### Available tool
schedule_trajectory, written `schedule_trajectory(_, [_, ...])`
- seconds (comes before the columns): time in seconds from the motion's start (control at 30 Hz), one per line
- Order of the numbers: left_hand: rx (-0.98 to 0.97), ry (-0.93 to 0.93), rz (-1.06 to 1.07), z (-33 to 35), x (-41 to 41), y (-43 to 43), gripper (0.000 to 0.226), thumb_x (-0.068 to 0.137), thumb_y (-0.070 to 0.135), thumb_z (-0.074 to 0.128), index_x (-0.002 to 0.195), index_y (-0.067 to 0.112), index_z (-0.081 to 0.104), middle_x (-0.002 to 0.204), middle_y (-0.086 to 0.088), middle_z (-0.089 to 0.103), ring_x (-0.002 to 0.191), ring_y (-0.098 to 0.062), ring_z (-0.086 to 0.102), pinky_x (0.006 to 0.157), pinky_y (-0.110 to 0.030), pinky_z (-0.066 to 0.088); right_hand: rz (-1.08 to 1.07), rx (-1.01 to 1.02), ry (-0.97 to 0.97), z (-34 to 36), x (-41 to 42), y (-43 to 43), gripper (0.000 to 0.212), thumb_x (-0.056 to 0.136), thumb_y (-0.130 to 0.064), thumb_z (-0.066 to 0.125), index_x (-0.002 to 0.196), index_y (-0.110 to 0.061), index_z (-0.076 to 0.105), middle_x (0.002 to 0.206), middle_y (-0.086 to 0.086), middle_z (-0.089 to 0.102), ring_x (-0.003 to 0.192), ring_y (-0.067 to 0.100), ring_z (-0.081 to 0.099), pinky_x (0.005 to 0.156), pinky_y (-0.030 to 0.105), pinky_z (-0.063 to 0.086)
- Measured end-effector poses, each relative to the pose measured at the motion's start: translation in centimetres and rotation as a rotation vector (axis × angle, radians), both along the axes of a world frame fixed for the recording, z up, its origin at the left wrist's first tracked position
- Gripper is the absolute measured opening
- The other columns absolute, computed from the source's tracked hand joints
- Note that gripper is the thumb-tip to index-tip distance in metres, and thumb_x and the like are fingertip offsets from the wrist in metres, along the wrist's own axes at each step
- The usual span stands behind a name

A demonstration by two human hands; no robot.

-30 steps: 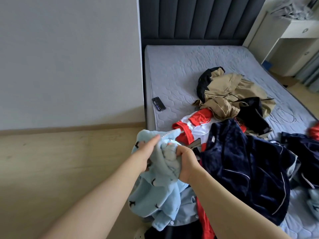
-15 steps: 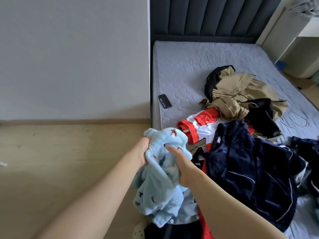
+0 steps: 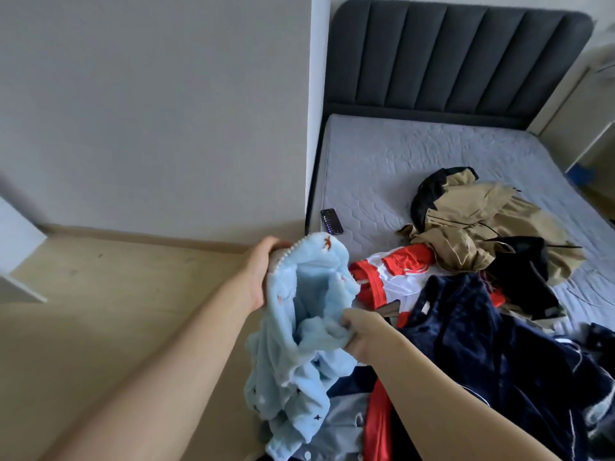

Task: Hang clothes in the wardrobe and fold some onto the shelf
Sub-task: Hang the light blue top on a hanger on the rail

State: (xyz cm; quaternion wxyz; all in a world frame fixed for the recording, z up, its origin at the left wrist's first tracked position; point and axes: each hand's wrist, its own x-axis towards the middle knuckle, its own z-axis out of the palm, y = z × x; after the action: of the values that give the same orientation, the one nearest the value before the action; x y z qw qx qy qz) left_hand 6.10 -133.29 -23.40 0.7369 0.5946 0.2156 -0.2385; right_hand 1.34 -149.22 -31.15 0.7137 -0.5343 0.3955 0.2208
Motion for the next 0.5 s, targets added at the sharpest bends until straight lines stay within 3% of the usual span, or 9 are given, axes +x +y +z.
schedule_trajectory(0.07, [-0.017,0.006,-0.025,0.3,-0.5,0.6,0.049,0.085,0.052,0.052,0.054,0.016,0.065,0.064,-0.008,0.066,0.058,-0.021,0.063,0.059,-0.025,0.048,-0.069,0.056,-0.026,1.1,1.0,0.2,0.022,0.084,0.009,0.033,0.087,0.004,0.054,0.078,0.014,0.054,0.061,0.023,0.048,0.061,0.032,0.042])
schedule_trajectory(0.13, [0.1,-0.018,-0.081,0.4,-1.1,1.4,0.045,0.078,0.057,0.06,0.082,0.014,0.07,0.084,-0.01,0.071,0.074,-0.022,0.068,0.068,-0.031,0.054,-0.125,0.169,-0.073,2.9,1.9,1.0,0.027,0.083,0.006,0.025,0.069,0.001,0.048,0.057,0.01,0.052,0.056,0.023,0.046,0.057,0.03,0.039])
schedule_trajectory(0.2, [0.366,-0.033,-0.074,0.0,-1.7,1.9,0.063,0.069,0.05,0.074,0.114,0.01,0.057,0.111,-0.012,0.063,0.098,-0.027,0.063,0.089,-0.039,0.051,-0.131,0.306,-0.125,5.0,2.0,2.3,0.024,0.08,-0.001,0.028,0.066,-0.001,0.048,0.044,0.008,0.049,0.048,0.023,0.046,0.055,0.031,0.039])
schedule_trajectory(0.27, [0.652,-0.031,-0.073,-0.4,-2.7,2.8,0.068,0.066,0.034,0.079,0.122,0.011,0.046,0.118,-0.01,0.057,0.105,-0.026,0.057,0.09,-0.036,0.048,-0.058,0.404,-0.158,6.4,1.8,3.9,0.017,0.076,-0.011,0.039,0.073,-0.001,0.053,0.046,0.007,0.046,0.038,0.021,0.046,0.055,0.03,0.039])
schedule_trajectory(0.4, [1.228,-0.107,-0.063,-1.3,-4.8,7.7,0.029,0.082,0.017,0.053,0.111,0.014,0.046,0.113,-0.01,0.055,0.096,-0.028,0.057,0.071,-0.033,0.044,0.179,0.344,-0.153,7.0,1.8,8.2,0.016,0.085,-0.017,0.055,0.079,-0.003,0.055,0.045,0.003,0.045,0.039,0.016,0.045,0.05,0.025,0.042])
schedule_trajectory(0.5, [1.357,-0.084,0.103,-1.0,-6.2,13.0,0.02,0.089,0.02,0.044,0.109,0.016,0.047,0.108,-0.01,0.048,0.086,-0.028,0.051,0.066,-0.034,0.04,0.294,0.243,-0.158,7.6,2.0,11.9,0.015,0.085,-0.017,0.063,0.082,-0.004,0.057,0.05,0.003,0.048,0.042,0.017,0.05,0.052,0.028,0.046])
